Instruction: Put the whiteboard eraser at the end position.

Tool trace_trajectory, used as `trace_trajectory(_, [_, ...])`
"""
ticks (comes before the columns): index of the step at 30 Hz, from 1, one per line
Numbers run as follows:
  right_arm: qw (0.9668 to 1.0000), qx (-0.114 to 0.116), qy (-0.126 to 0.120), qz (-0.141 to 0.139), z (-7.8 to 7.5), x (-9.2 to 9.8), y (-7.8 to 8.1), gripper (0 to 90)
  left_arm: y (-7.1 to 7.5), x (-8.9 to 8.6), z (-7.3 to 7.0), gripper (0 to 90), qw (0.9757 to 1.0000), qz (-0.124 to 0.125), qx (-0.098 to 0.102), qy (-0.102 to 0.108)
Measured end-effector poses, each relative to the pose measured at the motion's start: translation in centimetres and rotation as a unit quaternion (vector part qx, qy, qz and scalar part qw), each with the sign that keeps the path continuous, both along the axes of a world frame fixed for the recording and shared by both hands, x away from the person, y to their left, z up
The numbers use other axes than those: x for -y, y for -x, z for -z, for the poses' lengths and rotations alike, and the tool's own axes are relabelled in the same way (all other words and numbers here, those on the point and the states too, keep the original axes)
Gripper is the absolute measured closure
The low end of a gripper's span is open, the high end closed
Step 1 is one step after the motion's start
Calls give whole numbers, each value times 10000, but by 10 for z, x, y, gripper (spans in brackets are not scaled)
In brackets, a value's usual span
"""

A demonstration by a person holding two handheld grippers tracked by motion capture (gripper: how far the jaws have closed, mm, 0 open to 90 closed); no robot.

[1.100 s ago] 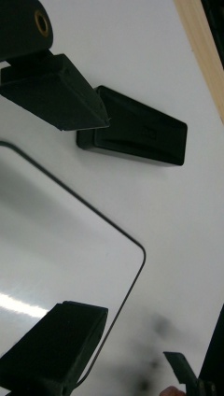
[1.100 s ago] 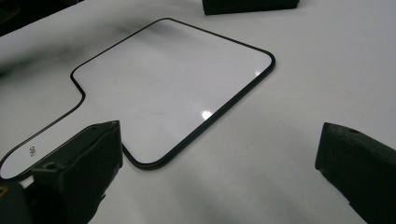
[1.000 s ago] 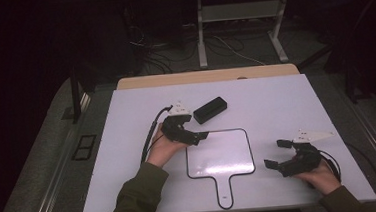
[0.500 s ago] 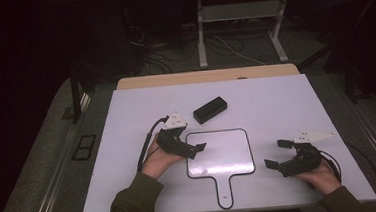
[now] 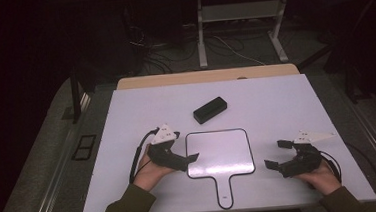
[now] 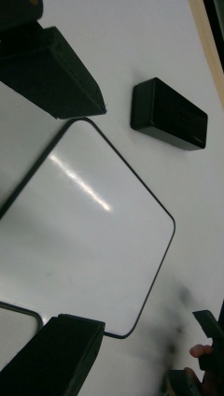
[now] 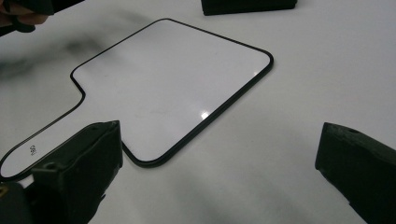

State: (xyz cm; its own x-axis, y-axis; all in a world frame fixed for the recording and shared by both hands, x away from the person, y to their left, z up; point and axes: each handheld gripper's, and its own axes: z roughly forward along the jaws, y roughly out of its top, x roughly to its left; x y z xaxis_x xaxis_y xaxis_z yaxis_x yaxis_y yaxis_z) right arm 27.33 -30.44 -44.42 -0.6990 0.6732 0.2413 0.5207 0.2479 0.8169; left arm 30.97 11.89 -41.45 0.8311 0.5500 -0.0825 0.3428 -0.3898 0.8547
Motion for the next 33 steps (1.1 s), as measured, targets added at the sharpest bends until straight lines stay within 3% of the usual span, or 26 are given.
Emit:
trace_trajectory(2, [10000, 6, -14, 4, 0, 0, 0, 0, 4, -4, 3, 0, 10000, -8, -50, 70])
trace_trajectory(11, [10000, -8, -15, 17, 0, 0, 0, 0, 21, -18, 14, 0, 9999, -30, -103, 4])
trace_trajectory(20, [10000, 7, 4, 18, 1, 1, 0, 0, 28, -33, 20, 0, 9999, -109, -100, -88])
trace_trajectory(33, [10000, -15, 45, 8, 1, 0, 1, 0, 31, -47, 24, 0, 9996, -222, -173, 20])
